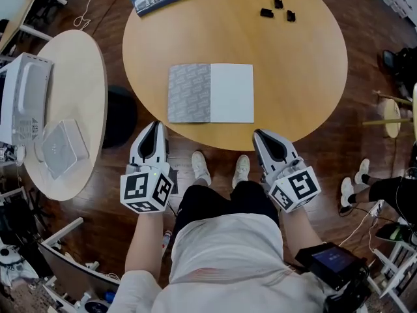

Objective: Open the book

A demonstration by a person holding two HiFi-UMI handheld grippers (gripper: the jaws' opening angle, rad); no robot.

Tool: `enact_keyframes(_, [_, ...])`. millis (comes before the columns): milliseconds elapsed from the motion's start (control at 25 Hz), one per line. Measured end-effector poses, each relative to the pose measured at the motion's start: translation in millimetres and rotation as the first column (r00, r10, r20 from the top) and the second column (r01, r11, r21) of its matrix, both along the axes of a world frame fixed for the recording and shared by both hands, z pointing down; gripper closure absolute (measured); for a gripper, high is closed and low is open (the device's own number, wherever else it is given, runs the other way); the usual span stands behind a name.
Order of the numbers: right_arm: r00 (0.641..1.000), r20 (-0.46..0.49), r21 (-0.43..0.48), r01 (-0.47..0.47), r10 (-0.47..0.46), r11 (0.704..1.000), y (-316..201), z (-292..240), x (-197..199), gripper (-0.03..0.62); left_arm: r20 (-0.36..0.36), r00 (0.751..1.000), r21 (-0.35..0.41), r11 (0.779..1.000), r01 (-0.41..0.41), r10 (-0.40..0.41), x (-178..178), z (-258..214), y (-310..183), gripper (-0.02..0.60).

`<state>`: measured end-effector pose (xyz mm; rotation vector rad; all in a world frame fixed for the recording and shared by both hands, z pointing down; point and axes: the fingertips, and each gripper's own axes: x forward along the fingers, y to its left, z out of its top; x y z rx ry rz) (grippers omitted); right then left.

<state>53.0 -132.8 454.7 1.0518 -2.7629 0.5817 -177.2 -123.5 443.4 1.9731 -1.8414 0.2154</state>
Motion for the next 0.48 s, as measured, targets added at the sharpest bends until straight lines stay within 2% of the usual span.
enact_keyframes(160, [0.999, -0.002, 0.053, 0.047, -0.047, 0.998, 5, -30, 18, 0.591, -0.04, 0.999, 0.09, 0.996, 0.011, -0.007, 36, -58, 19, 0.555])
enact_keyframes(280, [0.997, 0.008, 0.117, 0.08, -0.081, 0.99, 5, -62, 24, 0.591, 0.018, 1.0, 0.157, 0.988, 0.001, -0.004, 59, -94, 31, 0.569])
enact_keyframes(480, [0.995, 0.043, 0.209, 0.079, -0.09, 0.975, 9, -112, 16, 0.591, 0.096, 0.994, 0.222, 0.972, -0.078, 0.058, 81, -134, 35, 0.571])
